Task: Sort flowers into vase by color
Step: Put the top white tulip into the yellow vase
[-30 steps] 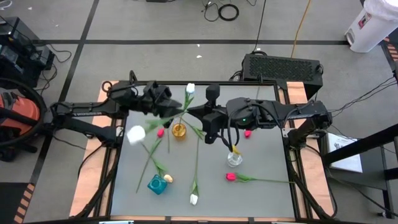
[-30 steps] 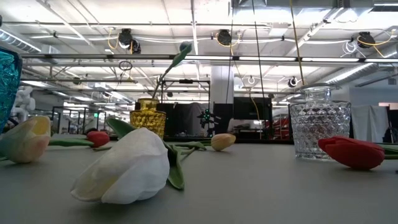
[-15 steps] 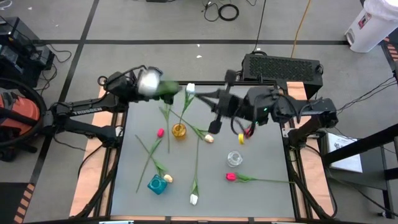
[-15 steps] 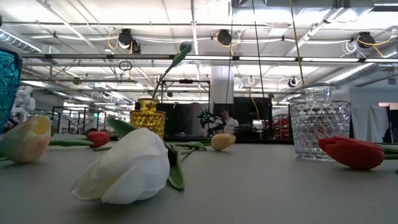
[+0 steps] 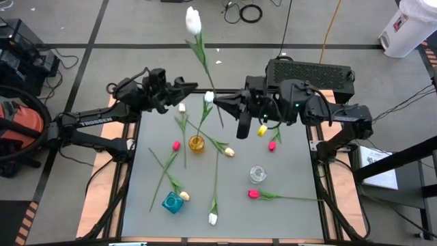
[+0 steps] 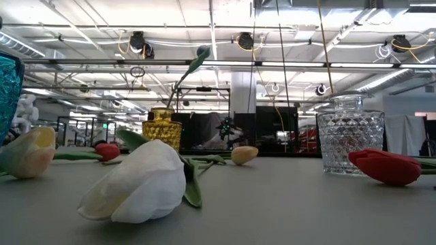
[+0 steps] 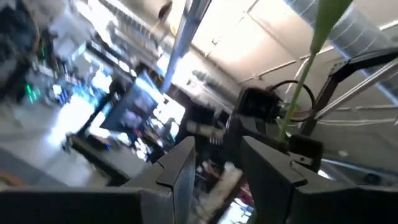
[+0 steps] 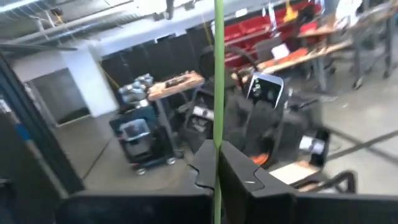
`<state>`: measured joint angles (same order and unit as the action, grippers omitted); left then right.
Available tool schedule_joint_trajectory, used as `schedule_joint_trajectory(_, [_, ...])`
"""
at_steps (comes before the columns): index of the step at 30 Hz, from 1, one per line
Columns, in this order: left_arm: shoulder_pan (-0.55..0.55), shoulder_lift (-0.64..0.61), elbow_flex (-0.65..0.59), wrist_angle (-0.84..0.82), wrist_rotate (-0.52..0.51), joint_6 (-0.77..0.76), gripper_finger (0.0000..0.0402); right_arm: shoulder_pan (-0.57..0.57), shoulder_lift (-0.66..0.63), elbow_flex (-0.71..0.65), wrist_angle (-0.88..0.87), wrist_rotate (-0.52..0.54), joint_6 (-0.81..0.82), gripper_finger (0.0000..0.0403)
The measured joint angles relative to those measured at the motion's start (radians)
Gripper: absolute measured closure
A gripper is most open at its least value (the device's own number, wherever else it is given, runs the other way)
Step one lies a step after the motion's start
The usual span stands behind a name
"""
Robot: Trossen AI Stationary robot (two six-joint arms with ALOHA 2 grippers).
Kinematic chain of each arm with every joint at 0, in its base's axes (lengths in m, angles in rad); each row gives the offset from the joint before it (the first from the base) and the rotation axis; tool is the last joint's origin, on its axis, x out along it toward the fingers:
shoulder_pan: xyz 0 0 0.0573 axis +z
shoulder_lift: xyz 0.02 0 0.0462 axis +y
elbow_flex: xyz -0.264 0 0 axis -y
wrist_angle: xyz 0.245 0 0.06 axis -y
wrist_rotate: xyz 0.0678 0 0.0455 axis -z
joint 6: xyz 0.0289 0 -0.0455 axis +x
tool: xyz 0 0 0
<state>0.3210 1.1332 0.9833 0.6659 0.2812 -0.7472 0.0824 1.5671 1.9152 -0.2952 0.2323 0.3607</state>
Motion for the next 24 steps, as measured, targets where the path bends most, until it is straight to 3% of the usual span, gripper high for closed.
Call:
schedule_joint_trajectory(9, [-0.01,0.0,0.001,0.088,-0.052,0.122,0.0265,-0.013,0.004,0.0,-0.154,-0.004,0.142,0.0402])
schedule_joint_trajectory(24, [-0.1,0.0,0.002,0.026,-0.108,0.267,0.0265,-0.031,0.107,0.0,-0.136,-0.082,0.219,0.0403])
